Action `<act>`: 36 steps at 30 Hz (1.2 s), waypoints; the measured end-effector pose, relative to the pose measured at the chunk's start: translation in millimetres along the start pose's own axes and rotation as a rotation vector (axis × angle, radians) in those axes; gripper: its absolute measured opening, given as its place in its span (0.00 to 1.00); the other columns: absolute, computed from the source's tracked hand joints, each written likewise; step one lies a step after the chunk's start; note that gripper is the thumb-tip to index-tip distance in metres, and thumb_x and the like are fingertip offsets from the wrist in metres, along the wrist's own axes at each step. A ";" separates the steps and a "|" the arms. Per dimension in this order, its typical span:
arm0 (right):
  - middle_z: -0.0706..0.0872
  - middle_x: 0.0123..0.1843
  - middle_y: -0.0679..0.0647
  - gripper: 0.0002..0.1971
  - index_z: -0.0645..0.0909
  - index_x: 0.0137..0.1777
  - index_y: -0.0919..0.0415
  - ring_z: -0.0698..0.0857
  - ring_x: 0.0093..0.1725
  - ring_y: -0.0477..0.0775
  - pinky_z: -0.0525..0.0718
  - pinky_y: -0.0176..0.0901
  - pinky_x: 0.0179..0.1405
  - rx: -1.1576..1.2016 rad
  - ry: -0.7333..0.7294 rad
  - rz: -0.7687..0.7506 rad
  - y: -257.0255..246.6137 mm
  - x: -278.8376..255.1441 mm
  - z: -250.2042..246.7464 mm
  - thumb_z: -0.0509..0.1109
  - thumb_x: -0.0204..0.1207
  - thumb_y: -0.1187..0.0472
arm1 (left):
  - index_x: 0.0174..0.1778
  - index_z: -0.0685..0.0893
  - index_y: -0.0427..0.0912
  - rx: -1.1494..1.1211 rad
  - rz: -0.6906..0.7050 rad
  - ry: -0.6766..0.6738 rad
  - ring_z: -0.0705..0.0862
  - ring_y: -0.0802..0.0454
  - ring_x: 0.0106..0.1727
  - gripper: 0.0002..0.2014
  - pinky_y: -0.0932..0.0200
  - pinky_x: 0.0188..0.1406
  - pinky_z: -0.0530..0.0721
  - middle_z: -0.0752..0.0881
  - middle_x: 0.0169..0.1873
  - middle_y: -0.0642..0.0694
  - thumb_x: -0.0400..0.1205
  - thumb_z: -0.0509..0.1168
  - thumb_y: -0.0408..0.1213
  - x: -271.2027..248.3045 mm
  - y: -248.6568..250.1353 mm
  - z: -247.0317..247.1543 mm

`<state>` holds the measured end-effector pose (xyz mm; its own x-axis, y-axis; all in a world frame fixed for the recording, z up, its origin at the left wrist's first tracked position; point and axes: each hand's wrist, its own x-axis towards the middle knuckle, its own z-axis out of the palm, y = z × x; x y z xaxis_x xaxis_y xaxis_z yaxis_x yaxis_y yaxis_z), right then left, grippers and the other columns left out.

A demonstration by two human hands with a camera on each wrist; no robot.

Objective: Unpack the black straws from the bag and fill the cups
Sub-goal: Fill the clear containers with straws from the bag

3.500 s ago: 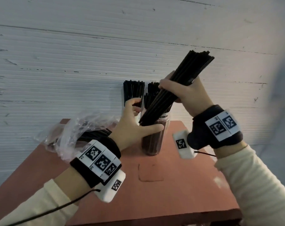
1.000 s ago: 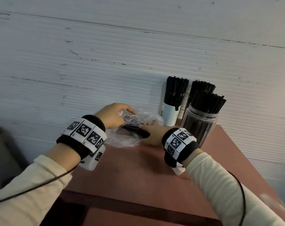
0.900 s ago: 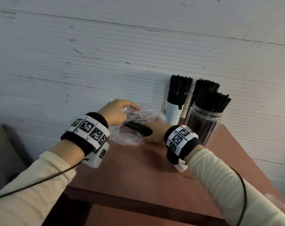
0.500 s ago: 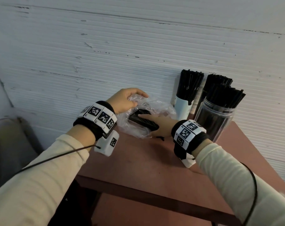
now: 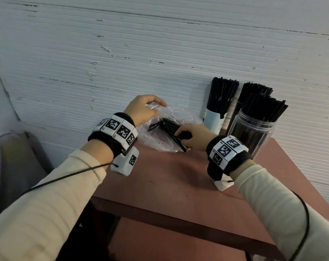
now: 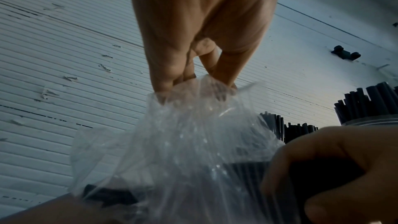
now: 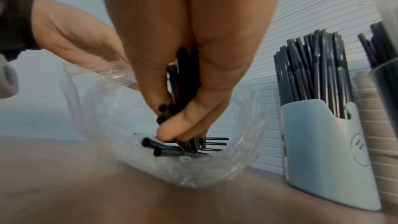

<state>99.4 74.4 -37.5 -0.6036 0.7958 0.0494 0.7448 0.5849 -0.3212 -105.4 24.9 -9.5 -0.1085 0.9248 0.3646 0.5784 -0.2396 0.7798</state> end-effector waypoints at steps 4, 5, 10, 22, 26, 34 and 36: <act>0.86 0.50 0.50 0.15 0.85 0.60 0.53 0.83 0.46 0.47 0.81 0.36 0.51 0.112 0.073 0.013 4.6 -1.8 -6.6 0.69 0.76 0.67 | 0.51 0.87 0.56 0.016 -0.010 -0.013 0.76 0.59 0.70 0.20 0.64 0.66 0.70 0.84 0.62 0.57 0.78 0.66 0.24 0.8 1.9 -1.0; 0.86 0.48 0.50 0.15 0.86 0.60 0.53 0.83 0.44 0.47 0.82 0.37 0.53 0.131 0.079 0.007 4.8 -3.0 -8.7 0.70 0.76 0.67 | 0.51 0.87 0.57 0.020 -0.013 -0.020 0.76 0.59 0.71 0.20 0.64 0.65 0.69 0.83 0.64 0.56 0.77 0.66 0.24 1.1 2.0 -0.7; 0.84 0.41 0.41 0.13 0.87 0.60 0.52 0.84 0.40 0.43 0.81 0.32 0.49 0.230 0.122 0.013 7.2 -12.9 -14.8 0.72 0.77 0.65 | 0.50 0.85 0.60 0.033 -0.031 -0.036 0.76 0.56 0.72 0.20 0.65 0.60 0.73 0.80 0.69 0.51 0.78 0.67 0.25 0.6 0.7 0.9; 0.92 0.42 0.58 0.12 0.88 0.57 0.52 0.90 0.36 0.48 0.86 0.33 0.45 0.432 0.056 0.020 11.4 -60.2 -37.5 0.73 0.76 0.67 | 0.69 0.78 0.50 0.208 0.126 0.034 0.72 0.60 0.69 0.27 0.79 0.50 0.72 0.74 0.71 0.52 0.75 0.71 0.28 -21.5 20.3 8.5; 0.92 0.41 0.51 0.12 0.88 0.56 0.51 0.90 0.37 0.49 0.84 0.32 0.43 0.379 0.032 -0.003 12.2 -80.4 -54.7 0.73 0.76 0.67 | 0.71 0.76 0.50 0.302 0.300 -0.169 0.74 0.58 0.71 0.32 0.71 0.64 0.69 0.77 0.70 0.53 0.71 0.75 0.31 -36.8 42.1 33.7; 0.92 0.44 0.53 0.13 0.89 0.54 0.44 0.90 0.38 0.48 0.83 0.29 0.40 0.266 -0.065 -0.071 -3.4 -124.6 -93.7 0.74 0.75 0.63 | 0.67 0.75 0.49 0.292 0.381 -0.390 0.79 0.58 0.57 0.34 0.66 0.53 0.74 0.81 0.57 0.54 0.66 0.82 0.39 -42.1 73.9 86.6; 0.92 0.45 0.52 0.14 0.89 0.54 0.43 0.90 0.41 0.52 0.81 0.28 0.40 0.249 -0.068 -0.096 -8.1 -134.2 -102.1 0.75 0.75 0.63 | 0.59 0.78 0.50 0.269 0.402 -0.351 0.84 0.53 0.51 0.24 0.61 0.48 0.78 0.85 0.48 0.53 0.70 0.80 0.40 -43.4 79.6 91.7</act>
<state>203.5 -21.1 55.1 -0.6919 0.7213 0.0303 0.5953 0.5938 -0.5413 19.5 -7.2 -9.9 0.4085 0.8306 0.3785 0.7083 -0.5500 0.4425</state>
